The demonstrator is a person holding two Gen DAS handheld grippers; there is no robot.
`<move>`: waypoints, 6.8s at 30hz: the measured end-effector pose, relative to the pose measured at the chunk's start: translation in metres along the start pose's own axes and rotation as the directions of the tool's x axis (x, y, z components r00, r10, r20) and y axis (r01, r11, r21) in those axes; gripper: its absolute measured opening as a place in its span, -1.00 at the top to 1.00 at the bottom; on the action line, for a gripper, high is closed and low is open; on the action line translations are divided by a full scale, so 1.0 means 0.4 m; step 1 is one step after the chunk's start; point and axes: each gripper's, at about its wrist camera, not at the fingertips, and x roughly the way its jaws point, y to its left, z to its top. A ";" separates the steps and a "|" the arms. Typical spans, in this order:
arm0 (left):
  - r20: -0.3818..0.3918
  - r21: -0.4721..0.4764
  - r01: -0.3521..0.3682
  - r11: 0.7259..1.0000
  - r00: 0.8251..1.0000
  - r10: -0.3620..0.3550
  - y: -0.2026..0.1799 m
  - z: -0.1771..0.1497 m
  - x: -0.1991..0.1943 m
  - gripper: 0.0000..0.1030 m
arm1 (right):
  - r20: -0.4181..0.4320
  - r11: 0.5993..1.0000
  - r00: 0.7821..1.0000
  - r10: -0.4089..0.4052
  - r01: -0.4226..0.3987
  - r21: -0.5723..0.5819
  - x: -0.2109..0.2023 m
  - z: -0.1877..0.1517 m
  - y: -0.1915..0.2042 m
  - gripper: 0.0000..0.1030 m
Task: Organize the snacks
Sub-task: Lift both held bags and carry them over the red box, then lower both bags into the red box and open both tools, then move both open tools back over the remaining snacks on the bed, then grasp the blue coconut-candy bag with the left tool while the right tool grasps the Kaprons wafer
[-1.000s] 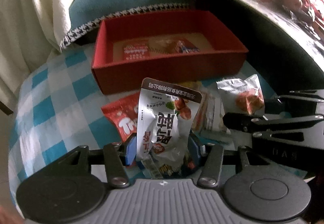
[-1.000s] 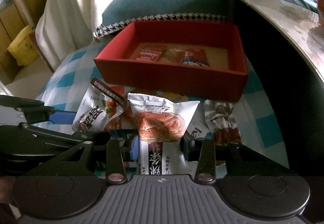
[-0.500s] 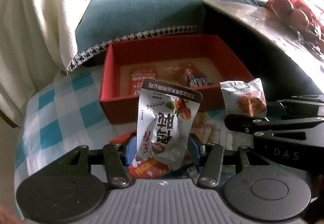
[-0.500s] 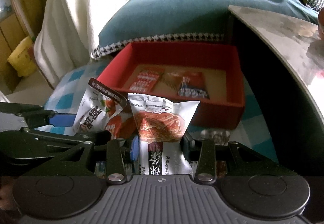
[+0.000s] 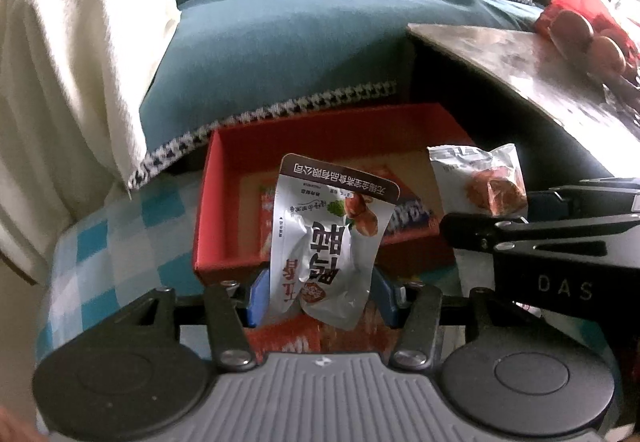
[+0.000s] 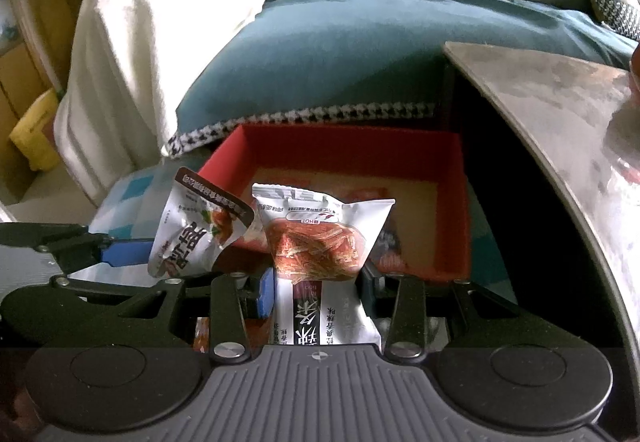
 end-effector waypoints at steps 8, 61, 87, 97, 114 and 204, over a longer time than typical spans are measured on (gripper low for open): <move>0.020 -0.023 -0.023 0.999 1.000 0.023 0.016 0.080 0.063 0.10 | 0.018 1.000 1.000 -0.012 0.012 0.006 0.063 0.078 -0.027 0.06; -0.074 0.043 -0.137 0.990 0.987 0.140 -0.059 0.071 0.167 -0.31 | -0.011 0.992 0.993 -0.119 0.118 -0.050 0.170 0.118 -0.075 -0.58; -0.282 0.319 0.054 0.946 0.958 0.040 -0.117 -0.257 0.015 -0.47 | -0.251 0.985 0.965 -0.077 0.035 -0.167 0.020 -0.229 -0.007 -0.69; -0.371 0.325 0.091 0.941 0.928 0.039 -0.120 -0.289 0.066 -0.47 | -0.335 0.985 0.940 -0.061 0.003 -0.171 0.055 -0.269 -0.031 -0.71; -0.386 0.327 0.102 0.940 0.922 0.034 -0.124 -0.288 0.079 -0.52 | -0.384 0.984 0.922 -0.041 -0.029 -0.175 0.085 -0.269 -0.038 -0.71; -0.417 0.332 0.134 0.934 0.909 0.018 -0.085 -0.380 -0.054 1.00 | -0.372 0.969 0.922 -0.103 0.008 -0.248 0.191 -0.209 0.053 -0.67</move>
